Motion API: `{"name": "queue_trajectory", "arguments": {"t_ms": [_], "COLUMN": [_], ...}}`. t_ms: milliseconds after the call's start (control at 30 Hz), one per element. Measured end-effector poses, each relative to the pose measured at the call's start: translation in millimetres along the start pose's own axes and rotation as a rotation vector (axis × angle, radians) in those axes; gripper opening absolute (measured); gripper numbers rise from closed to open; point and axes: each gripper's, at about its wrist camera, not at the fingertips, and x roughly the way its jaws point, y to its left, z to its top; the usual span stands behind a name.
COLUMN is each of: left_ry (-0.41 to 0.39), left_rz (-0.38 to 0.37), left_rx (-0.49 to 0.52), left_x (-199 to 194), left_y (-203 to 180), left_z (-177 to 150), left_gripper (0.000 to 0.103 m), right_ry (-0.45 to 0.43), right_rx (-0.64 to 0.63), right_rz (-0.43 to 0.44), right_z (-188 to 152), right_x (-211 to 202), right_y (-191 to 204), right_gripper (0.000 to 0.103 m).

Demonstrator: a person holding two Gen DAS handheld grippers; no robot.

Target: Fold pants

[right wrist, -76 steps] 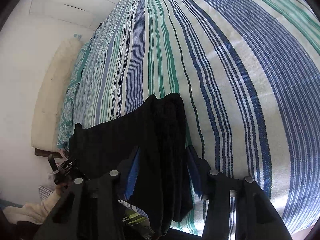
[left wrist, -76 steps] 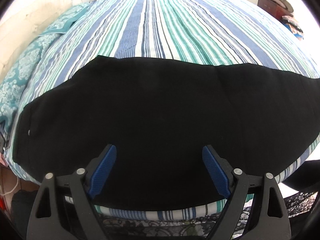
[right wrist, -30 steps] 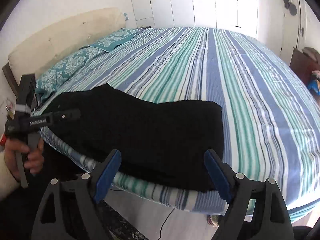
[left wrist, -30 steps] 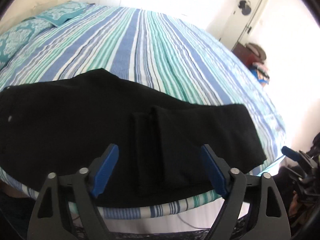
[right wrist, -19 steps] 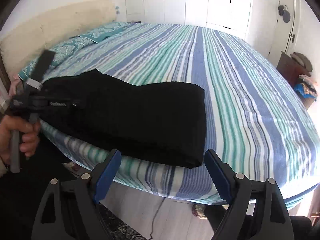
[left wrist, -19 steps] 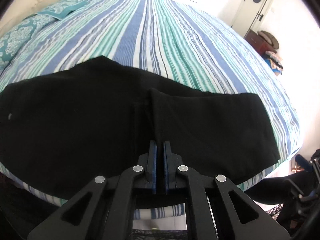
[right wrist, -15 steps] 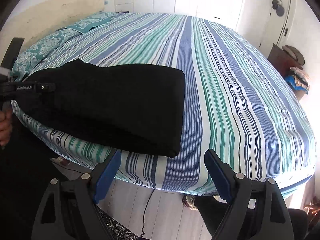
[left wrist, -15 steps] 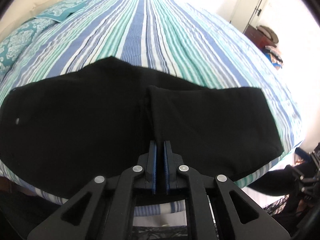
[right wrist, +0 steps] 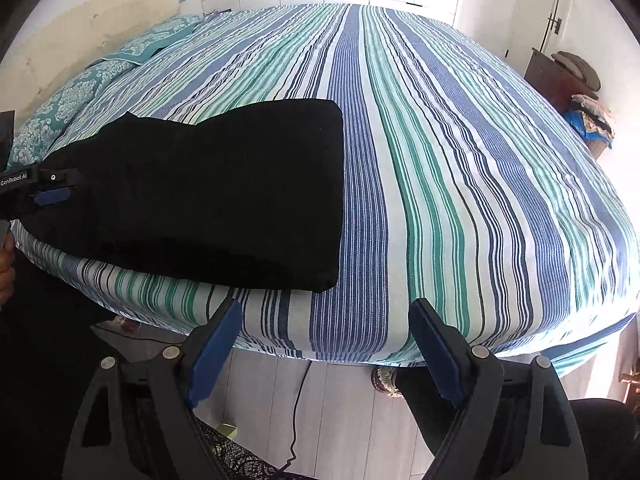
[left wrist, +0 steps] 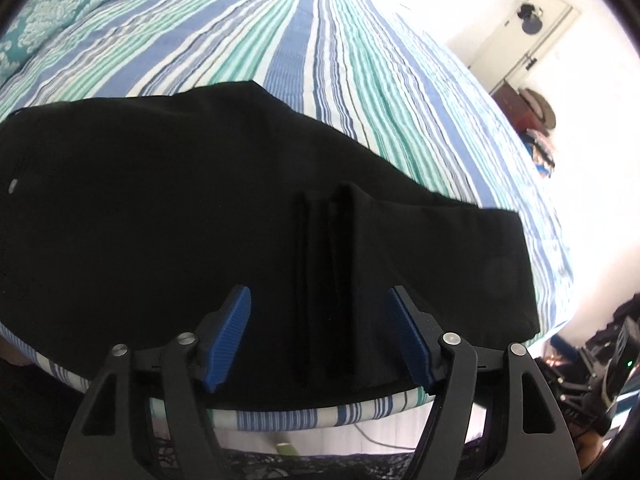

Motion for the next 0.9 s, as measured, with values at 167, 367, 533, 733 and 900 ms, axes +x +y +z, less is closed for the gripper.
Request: {"name": "queue_trajectory", "arguments": {"t_ms": [167,367,533,733,900], "left_ry": [-0.005,-0.023,-0.033,-0.035,-0.033], "left_rz": [0.249,0.281,0.287,0.285,0.287], "left_rx": [0.176,0.175,0.2,0.188,0.191], "left_x": [20,17,17,23,24], "left_y": [-34,-31,-30,-29,-29], "left_z": [-10,-9,-11,-10,-9], "left_gripper": [0.07,0.066,0.068,0.073,0.073], "right_ry": [0.004,-0.07,-0.03,0.025,-0.05], "right_rx": [-0.016,-0.086,-0.062,0.037,0.04], "right_rz": [-0.035,-0.075,-0.228,-0.25,-0.183], "right_z": [-2,6,3,-3,-4], "right_x": [6,17,35,29,3], "right_y": [-1,12,7,-15,-11], "right_gripper": [0.085,0.085,0.087,0.091,0.091]}}
